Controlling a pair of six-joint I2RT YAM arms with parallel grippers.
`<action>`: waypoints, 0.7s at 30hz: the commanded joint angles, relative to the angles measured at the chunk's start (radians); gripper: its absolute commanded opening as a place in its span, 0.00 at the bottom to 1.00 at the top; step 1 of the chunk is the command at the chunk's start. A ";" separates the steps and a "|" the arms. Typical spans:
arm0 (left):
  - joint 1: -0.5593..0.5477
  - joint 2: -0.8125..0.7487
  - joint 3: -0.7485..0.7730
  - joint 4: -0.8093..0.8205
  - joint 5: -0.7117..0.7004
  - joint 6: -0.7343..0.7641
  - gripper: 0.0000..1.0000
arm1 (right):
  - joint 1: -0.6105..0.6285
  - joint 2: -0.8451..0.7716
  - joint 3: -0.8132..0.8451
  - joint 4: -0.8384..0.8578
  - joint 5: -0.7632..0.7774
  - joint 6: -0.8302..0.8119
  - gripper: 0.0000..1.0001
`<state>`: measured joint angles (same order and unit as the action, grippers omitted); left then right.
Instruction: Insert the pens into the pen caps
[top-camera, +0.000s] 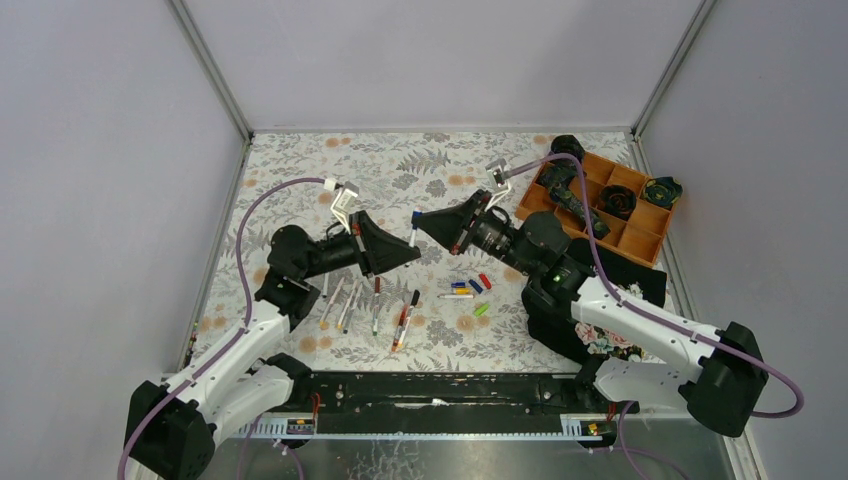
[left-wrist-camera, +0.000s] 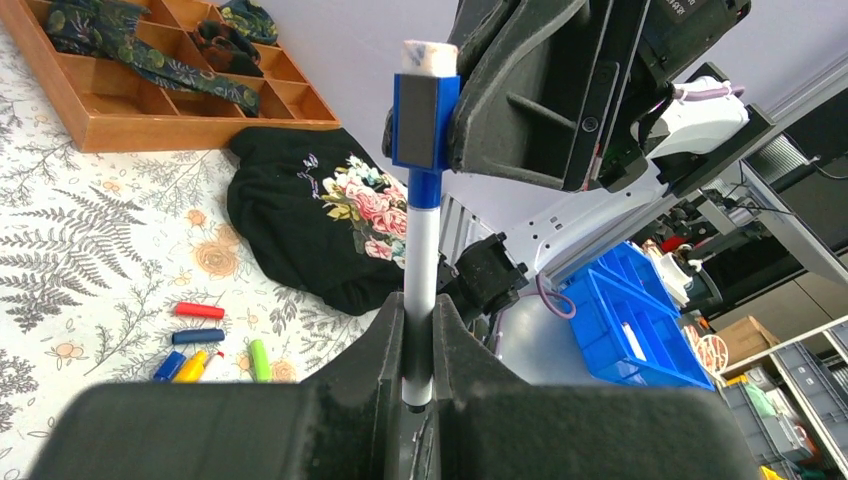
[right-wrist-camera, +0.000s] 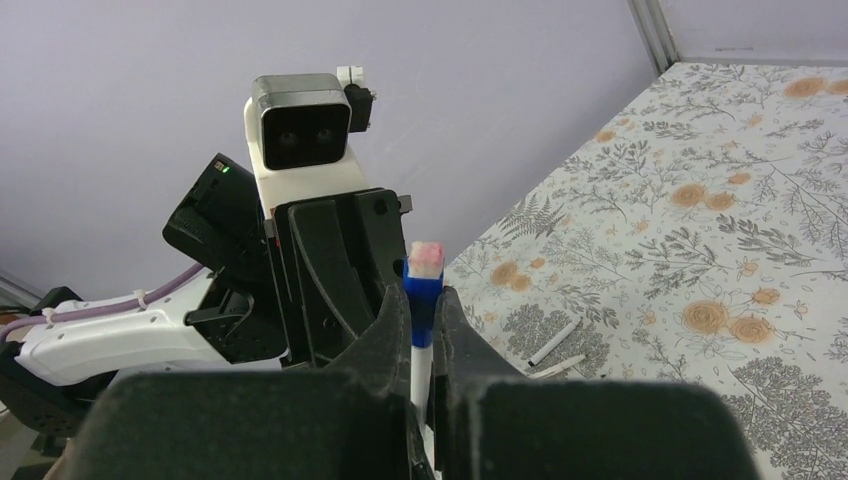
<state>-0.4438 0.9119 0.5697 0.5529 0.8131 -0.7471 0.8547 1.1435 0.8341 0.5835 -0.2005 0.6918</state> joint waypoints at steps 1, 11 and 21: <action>0.016 -0.001 0.045 0.136 -0.123 -0.019 0.00 | 0.075 -0.013 -0.062 -0.103 -0.109 0.031 0.00; 0.017 -0.010 0.088 0.061 -0.141 0.061 0.00 | 0.121 -0.008 -0.102 -0.218 -0.129 0.105 0.00; 0.018 0.006 0.107 0.076 -0.169 0.089 0.00 | 0.239 0.027 -0.121 -0.305 -0.021 0.184 0.00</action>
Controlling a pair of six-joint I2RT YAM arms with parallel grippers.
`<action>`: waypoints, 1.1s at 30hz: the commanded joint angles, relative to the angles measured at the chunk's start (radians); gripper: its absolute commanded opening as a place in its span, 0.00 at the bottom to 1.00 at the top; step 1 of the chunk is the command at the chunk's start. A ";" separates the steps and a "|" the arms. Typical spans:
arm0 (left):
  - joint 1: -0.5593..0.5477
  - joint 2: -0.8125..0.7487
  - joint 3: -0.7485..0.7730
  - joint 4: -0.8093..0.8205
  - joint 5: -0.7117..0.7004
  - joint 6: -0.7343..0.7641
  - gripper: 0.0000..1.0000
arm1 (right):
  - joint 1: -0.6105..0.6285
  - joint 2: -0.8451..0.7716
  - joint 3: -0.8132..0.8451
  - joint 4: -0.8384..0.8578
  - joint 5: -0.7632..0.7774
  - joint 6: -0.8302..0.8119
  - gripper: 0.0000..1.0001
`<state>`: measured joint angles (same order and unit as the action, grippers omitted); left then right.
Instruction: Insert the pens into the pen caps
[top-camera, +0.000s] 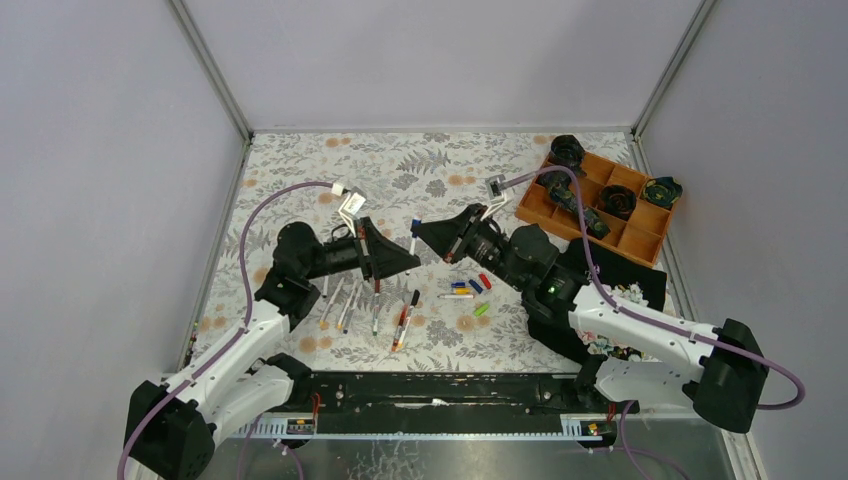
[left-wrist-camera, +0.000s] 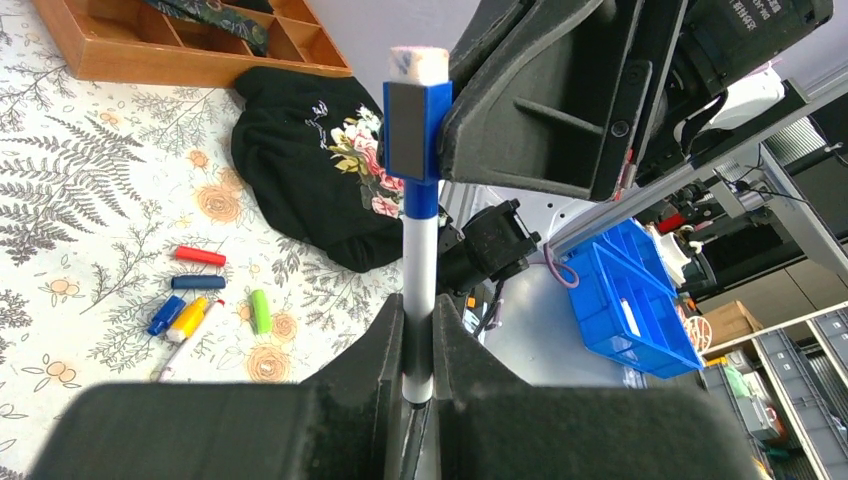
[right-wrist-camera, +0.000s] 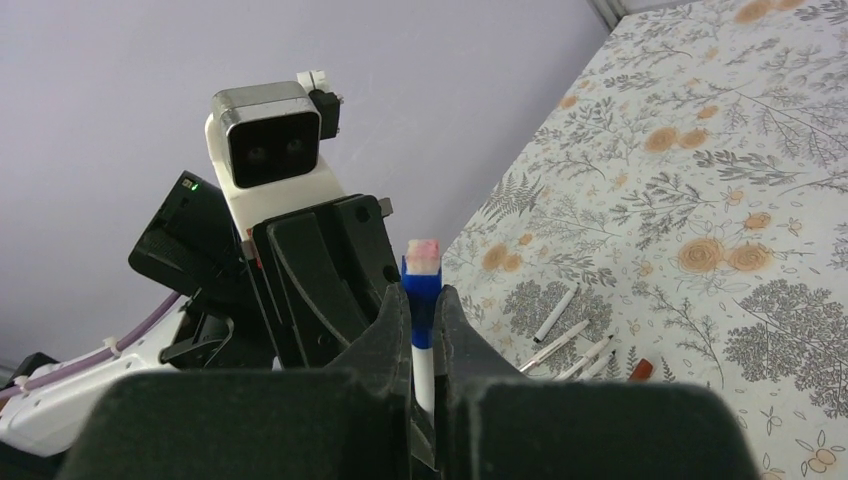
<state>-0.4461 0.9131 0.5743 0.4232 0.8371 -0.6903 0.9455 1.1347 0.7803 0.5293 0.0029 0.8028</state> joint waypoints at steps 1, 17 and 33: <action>0.021 0.010 0.105 0.207 -0.181 0.032 0.00 | 0.149 0.025 -0.076 -0.241 -0.213 0.071 0.00; 0.020 -0.041 0.091 -0.425 -0.345 0.281 0.00 | 0.149 -0.175 0.110 -0.542 0.130 -0.266 0.70; -0.074 0.727 0.553 -0.843 -0.689 0.509 0.00 | -0.186 -0.210 -0.101 -0.726 0.079 -0.228 0.84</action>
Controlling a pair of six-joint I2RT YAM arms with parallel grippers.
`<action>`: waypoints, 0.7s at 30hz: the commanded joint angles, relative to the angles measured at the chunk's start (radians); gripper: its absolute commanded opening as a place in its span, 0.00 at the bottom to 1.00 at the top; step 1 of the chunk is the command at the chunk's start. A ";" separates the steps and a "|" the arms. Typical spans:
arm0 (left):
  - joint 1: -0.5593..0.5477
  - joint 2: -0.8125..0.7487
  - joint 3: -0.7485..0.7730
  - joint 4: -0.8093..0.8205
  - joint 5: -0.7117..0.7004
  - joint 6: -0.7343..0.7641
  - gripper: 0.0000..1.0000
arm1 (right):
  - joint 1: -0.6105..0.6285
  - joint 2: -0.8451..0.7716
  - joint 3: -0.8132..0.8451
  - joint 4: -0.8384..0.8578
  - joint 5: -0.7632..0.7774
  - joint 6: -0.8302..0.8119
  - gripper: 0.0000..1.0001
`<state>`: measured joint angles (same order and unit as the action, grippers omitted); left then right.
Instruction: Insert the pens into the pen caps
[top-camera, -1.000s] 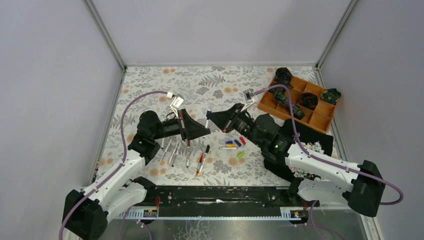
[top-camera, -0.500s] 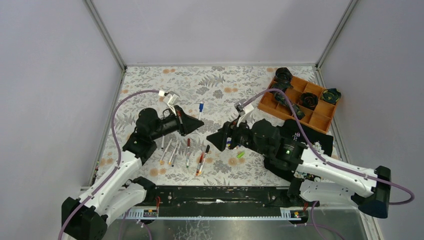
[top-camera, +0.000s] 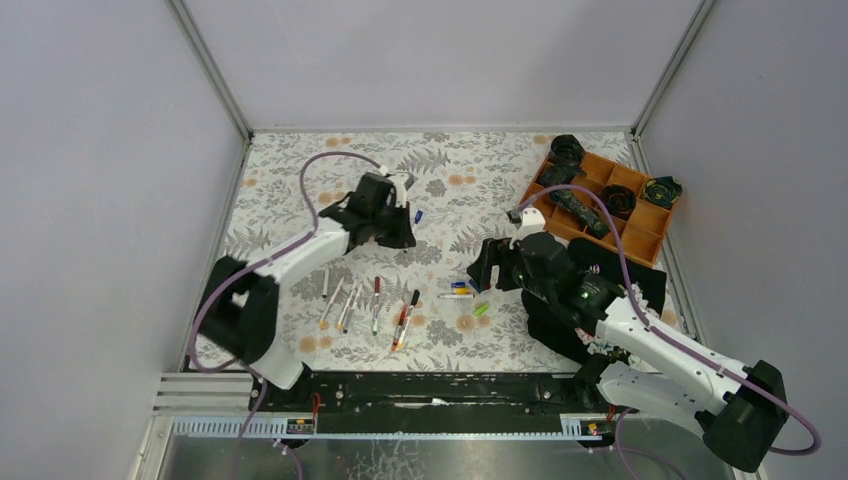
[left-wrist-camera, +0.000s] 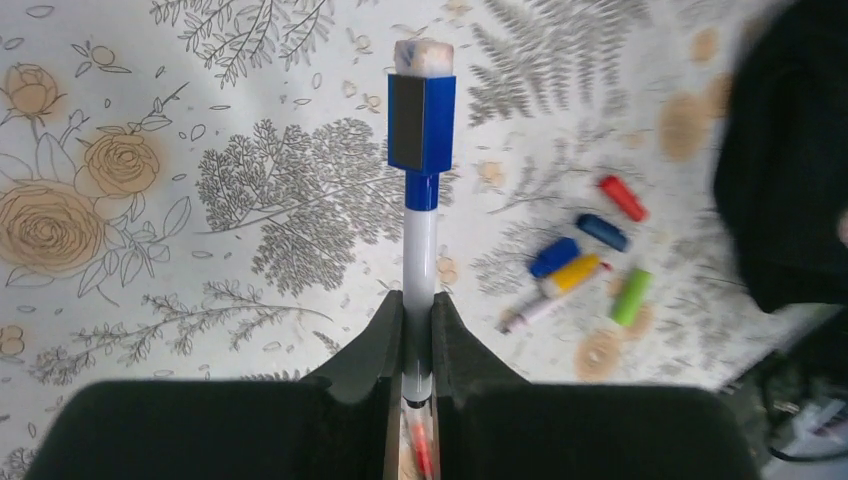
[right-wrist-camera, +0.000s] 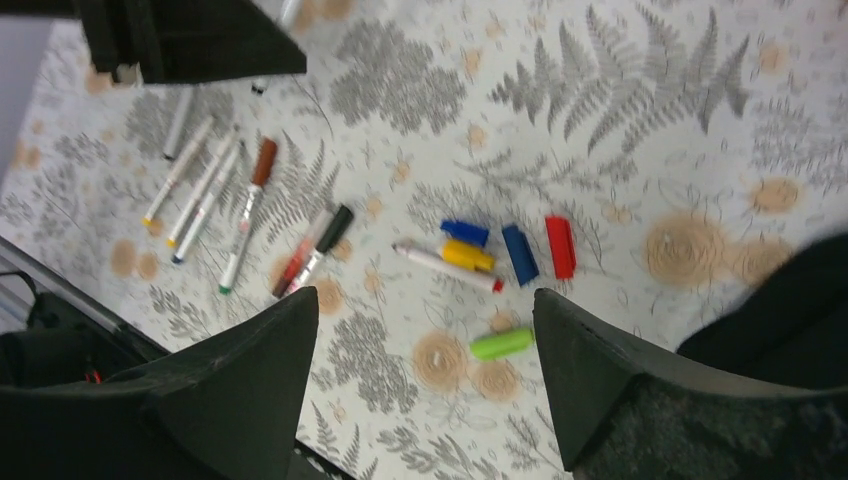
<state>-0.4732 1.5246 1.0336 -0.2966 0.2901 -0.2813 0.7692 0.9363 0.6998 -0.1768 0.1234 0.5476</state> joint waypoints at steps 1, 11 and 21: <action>-0.056 0.146 0.114 -0.130 -0.160 0.111 0.00 | -0.011 -0.013 -0.031 -0.014 -0.045 0.035 0.83; -0.079 0.375 0.263 -0.226 -0.252 0.164 0.07 | -0.016 0.018 -0.063 -0.016 -0.031 0.071 0.83; -0.087 0.194 0.174 -0.190 -0.320 0.123 0.49 | -0.015 0.048 -0.059 -0.036 -0.036 0.059 0.82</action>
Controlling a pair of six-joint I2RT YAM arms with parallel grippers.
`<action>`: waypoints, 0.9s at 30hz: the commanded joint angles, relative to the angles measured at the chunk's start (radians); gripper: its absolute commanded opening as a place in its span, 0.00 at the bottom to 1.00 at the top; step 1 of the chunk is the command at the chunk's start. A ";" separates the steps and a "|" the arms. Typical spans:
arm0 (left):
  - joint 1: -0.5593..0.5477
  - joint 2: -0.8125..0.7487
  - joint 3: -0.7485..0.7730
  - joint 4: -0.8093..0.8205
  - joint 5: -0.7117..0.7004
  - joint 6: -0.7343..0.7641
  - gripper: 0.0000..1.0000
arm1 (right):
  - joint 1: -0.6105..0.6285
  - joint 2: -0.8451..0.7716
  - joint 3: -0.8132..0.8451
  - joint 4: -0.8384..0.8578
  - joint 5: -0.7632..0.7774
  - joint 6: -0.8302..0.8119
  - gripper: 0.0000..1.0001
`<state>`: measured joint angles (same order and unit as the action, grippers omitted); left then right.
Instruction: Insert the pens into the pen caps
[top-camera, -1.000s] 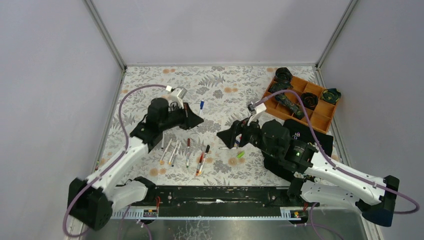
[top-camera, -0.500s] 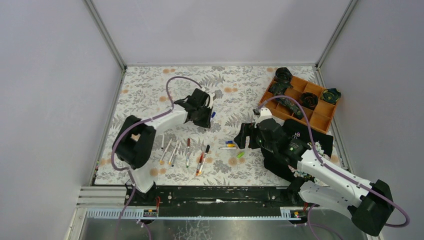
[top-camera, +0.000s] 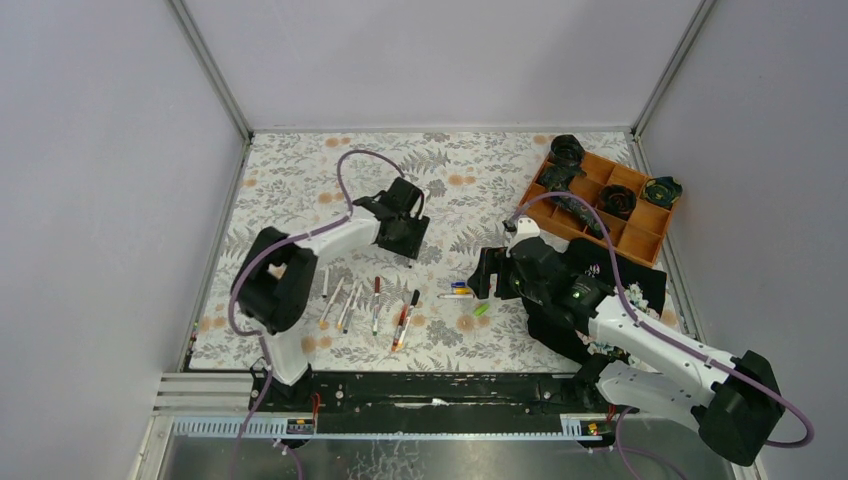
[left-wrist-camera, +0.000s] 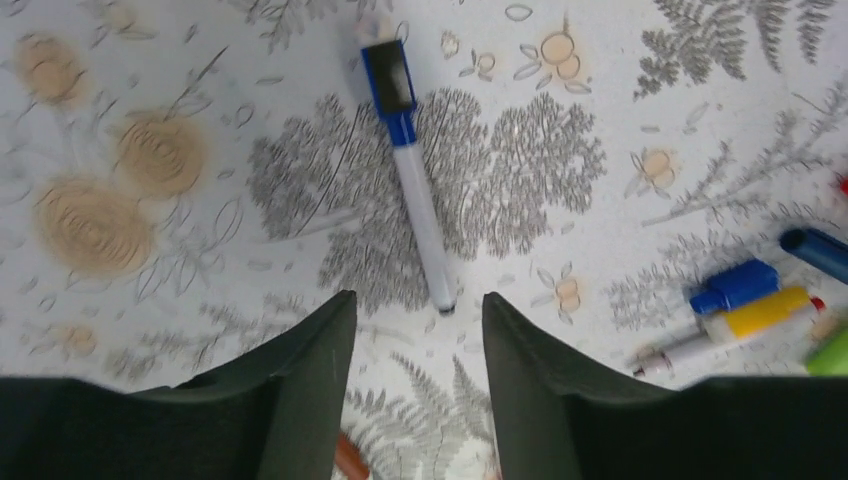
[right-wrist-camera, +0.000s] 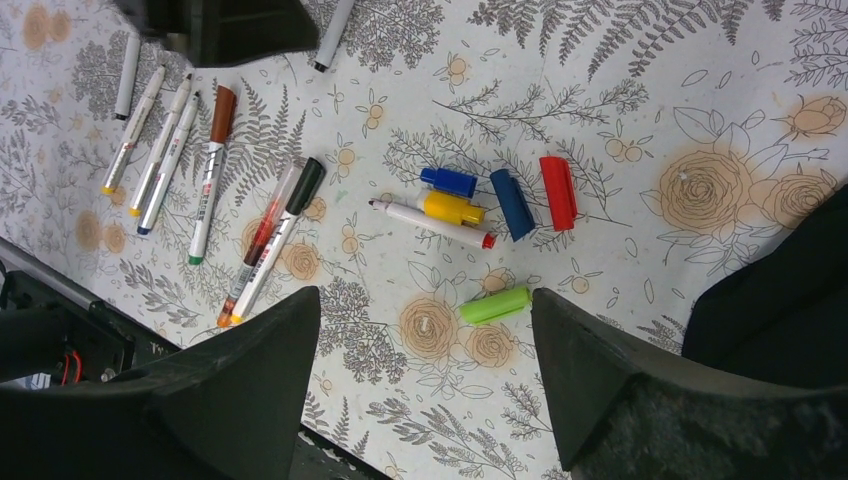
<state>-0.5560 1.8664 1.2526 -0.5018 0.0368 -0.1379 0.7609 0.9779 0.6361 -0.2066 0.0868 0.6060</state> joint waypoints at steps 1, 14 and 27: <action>-0.002 -0.181 -0.080 0.020 -0.086 -0.032 0.50 | -0.006 0.008 0.005 -0.004 -0.004 0.003 0.82; 0.322 -0.503 -0.405 0.009 -0.122 -0.189 0.40 | -0.007 -0.008 -0.027 0.019 -0.023 0.031 0.81; 0.452 -0.347 -0.364 -0.014 -0.161 -0.156 0.23 | -0.007 -0.033 -0.059 0.044 -0.050 0.072 0.81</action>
<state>-0.1173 1.4960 0.8524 -0.5095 -0.1024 -0.2977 0.7601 0.9710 0.5835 -0.2020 0.0574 0.6567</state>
